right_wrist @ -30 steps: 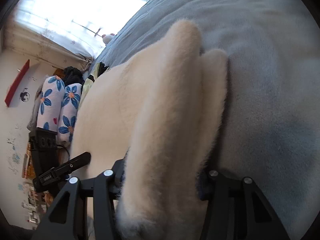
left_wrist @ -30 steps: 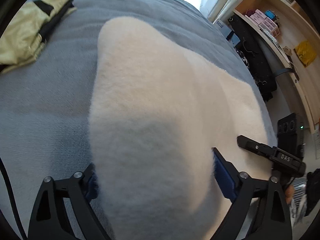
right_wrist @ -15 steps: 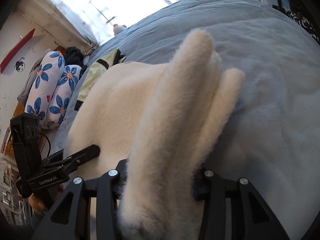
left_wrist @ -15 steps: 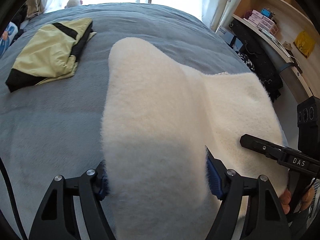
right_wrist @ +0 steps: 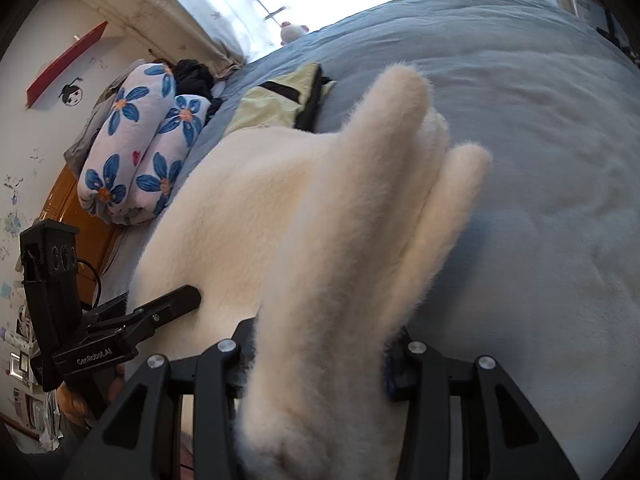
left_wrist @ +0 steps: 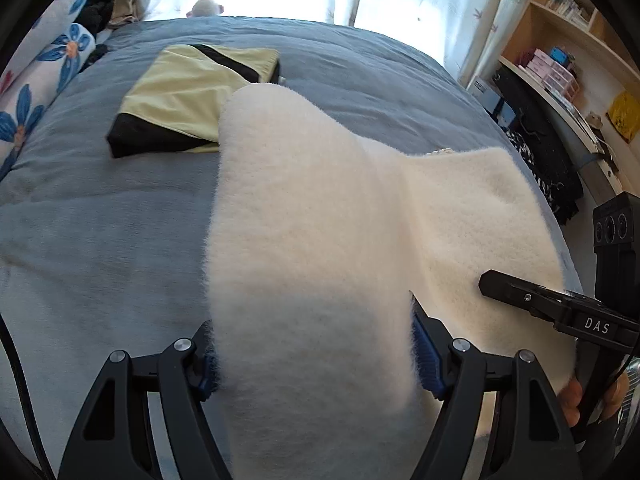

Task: Fold large clothes
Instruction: 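Lift the cream bundle with both grippers and carry it onto the yellow garment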

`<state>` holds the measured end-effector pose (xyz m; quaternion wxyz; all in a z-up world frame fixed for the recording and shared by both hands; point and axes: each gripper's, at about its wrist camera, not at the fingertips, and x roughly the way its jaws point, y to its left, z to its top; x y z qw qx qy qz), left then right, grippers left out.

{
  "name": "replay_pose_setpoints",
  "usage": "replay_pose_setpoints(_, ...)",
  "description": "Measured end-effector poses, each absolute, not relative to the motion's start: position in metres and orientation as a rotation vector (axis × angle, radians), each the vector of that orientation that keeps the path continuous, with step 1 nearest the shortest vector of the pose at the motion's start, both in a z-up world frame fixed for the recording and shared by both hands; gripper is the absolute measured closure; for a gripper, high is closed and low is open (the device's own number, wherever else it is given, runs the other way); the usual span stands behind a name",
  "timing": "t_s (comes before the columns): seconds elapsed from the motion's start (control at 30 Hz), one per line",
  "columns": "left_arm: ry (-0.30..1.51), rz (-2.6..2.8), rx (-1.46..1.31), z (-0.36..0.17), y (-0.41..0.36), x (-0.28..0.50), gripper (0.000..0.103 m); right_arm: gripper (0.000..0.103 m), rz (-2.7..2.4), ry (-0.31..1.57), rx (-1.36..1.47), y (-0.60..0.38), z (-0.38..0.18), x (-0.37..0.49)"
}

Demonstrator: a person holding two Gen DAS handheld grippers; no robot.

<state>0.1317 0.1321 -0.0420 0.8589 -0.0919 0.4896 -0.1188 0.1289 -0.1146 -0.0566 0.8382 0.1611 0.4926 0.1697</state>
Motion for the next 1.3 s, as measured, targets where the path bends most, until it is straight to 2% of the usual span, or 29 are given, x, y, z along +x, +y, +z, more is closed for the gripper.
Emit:
replay_pose_setpoints(0.37, 0.958, -0.189, -0.209, -0.002, 0.230, 0.167, 0.030, 0.061, 0.436, 0.995, 0.316, -0.033, -0.023, 0.185)
replay_pose_setpoints(0.57, 0.890, -0.183, -0.176, 0.021, 0.271, 0.242, 0.030, 0.061, 0.452, 0.933, 0.316, 0.004, -0.004, 0.261)
replay_pose_setpoints(0.8, 0.841, -0.194, -0.129, 0.024, 0.324, 0.365, 0.030, 0.061, 0.441, 0.870, 0.347, 0.030, 0.000, 0.377)
replay_pose_setpoints(0.93, 0.842, -0.199, -0.109, 0.005, 0.345, 0.428, 0.030, 0.061, 0.433, 0.852, 0.376, 0.040, -0.019, 0.429)
replay_pose_setpoints(1.13, 0.931, -0.209, -0.088, -0.070, 0.363, 0.504, 0.029, 0.061, 0.375, 0.915, 0.469, 0.041, -0.104, 0.490)
replay_pose_setpoints(1.17, 0.957, -0.194, -0.082, -0.089, 0.366, 0.513, 0.028, 0.060, 0.343, 0.934, 0.477, 0.038, -0.123, 0.494)
replay_pose_setpoints(1.23, 0.959, -0.194, -0.147, -0.118, 0.379, 0.520, 0.016, 0.056, 0.331, 0.930, 0.510, 0.029, -0.148, 0.495)
replay_pose_setpoints(1.3, 0.930, -0.242, -0.227, -0.127, 0.389, 0.516, 0.016, 0.054, 0.358, 0.915, 0.529, 0.024, -0.153, 0.491)
